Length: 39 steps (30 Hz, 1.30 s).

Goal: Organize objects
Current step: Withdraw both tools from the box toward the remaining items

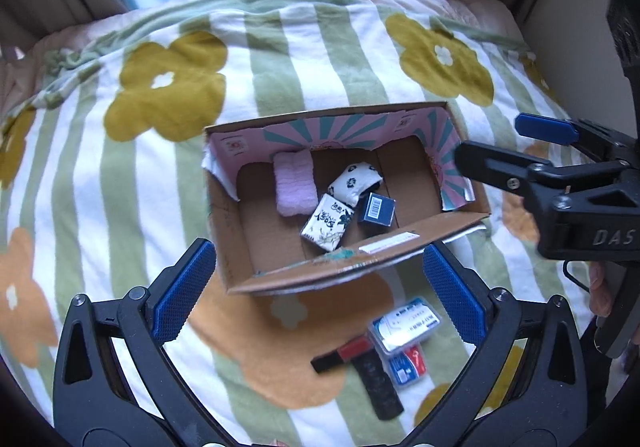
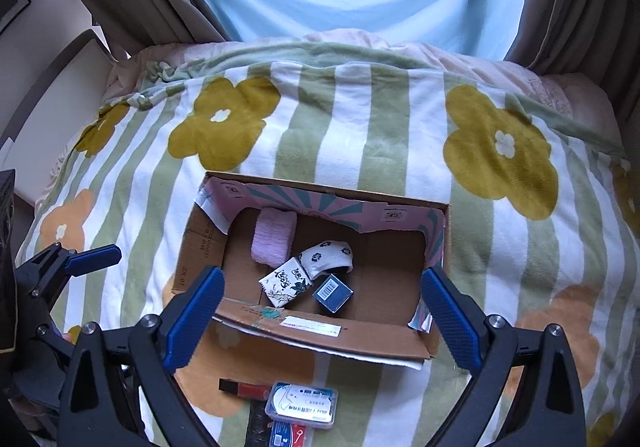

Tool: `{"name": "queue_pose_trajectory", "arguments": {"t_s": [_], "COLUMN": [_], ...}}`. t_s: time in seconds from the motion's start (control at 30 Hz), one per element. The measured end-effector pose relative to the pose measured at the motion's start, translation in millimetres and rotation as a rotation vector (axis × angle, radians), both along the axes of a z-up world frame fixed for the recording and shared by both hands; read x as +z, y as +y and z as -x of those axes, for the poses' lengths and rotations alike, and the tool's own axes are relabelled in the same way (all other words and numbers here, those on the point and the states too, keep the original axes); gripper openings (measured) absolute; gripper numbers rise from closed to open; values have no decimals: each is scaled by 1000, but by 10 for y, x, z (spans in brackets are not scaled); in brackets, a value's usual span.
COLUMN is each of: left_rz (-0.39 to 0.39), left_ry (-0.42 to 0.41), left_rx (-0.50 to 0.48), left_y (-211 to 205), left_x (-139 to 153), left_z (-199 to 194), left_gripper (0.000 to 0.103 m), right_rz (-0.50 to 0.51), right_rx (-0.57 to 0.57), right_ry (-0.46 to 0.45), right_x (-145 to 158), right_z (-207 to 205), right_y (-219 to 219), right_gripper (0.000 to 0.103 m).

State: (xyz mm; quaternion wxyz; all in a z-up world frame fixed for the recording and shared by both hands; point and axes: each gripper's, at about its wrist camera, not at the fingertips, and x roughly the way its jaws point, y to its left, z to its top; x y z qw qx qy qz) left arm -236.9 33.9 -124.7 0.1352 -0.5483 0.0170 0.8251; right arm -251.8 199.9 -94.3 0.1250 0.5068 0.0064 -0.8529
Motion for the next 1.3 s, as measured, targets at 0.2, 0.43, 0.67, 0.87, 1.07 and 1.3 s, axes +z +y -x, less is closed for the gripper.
{"name": "queue_pose_trajectory", "arguments": {"t_s": [0.2,0.43,0.67,0.87,1.07,1.3], "left_rz": [-9,3,-23,-23,-25,-55], "left_ry": [63,150,145,134,141,116], "left_rx": [66,106,196,179,168,187], "left_y": [-182,-297,-422,-429,-404,-454], "left_x": [485,924,1072,1006,1059,1044], "left_z": [-543,-1213,-1846,-2206,-2255,-2272], "left_gripper": [103,103,103,103,103,103], "right_rz": [-39,4,61,85,101,100], "right_rx": [-5,-23,-71,-75,-70,-44], "right_ry": [89,128,126,116,134,147], "right_x": [527,816,859,801,848,820], "right_z": [-554,-1255,-1942,-2156,-2232,-2263], "right_y": [21,169,348,388,392,350], "right_gripper": [98,98,98,98,98,98]}}
